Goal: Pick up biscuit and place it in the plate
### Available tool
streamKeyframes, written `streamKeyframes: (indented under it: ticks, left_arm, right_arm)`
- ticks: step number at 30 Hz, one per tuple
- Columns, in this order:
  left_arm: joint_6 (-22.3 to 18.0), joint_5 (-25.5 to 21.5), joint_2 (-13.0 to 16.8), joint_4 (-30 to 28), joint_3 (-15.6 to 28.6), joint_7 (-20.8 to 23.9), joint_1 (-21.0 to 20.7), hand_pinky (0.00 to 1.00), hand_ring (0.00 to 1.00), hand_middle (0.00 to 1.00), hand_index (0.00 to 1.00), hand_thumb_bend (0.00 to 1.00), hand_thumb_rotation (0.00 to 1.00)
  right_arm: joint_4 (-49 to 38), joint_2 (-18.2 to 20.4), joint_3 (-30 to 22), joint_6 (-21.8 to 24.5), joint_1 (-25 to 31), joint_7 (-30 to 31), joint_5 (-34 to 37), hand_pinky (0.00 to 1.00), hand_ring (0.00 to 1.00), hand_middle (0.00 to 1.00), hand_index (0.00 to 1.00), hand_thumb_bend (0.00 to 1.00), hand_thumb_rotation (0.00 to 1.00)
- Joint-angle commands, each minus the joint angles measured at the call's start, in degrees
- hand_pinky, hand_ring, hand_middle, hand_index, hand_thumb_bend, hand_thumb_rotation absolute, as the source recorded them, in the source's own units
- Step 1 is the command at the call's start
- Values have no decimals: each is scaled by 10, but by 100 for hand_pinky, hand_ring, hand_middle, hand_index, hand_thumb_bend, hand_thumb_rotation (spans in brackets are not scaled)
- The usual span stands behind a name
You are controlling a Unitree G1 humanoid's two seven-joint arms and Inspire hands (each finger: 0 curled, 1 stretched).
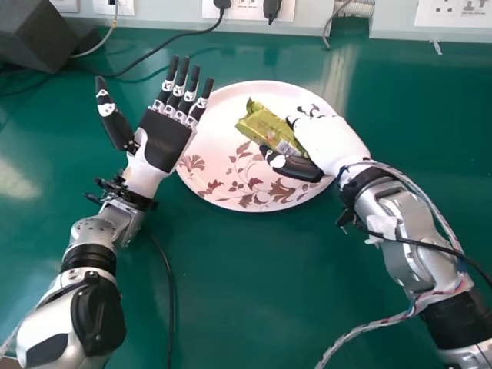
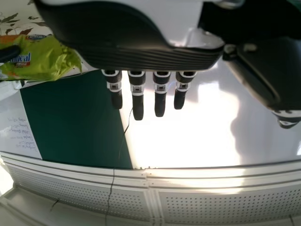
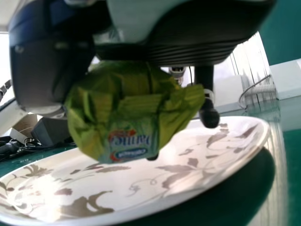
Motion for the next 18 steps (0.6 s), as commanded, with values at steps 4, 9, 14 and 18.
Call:
streamKeyframes:
  ticks: [4,9,14,18]
  left_arm:
    - [29,-16,-38,-60,-12,43,55,97,90,94,100,100,59]
    - [66,-47,-55,-134,-13,93,76,97,91,95,95,100,61]
    - [87,-74,-73,-187,-12,151,88,95,90,94,91,100,61]
    - [90,-89,-84,-223,-16,186,98,94,89,93,90,100,61]
  right_arm:
    - [-20,-5,3,-1,1,14,8,12,15,16,47,48,5]
    - [-31,-8,4,4,-2,33,4,11,14,16,47,48,6]
    - [-18,-11,3,-5,-10,29,9,10,13,15,22,27,31]
    - [-9,-16,-1,-11,-14,27,15,10,13,16,19,26,35]
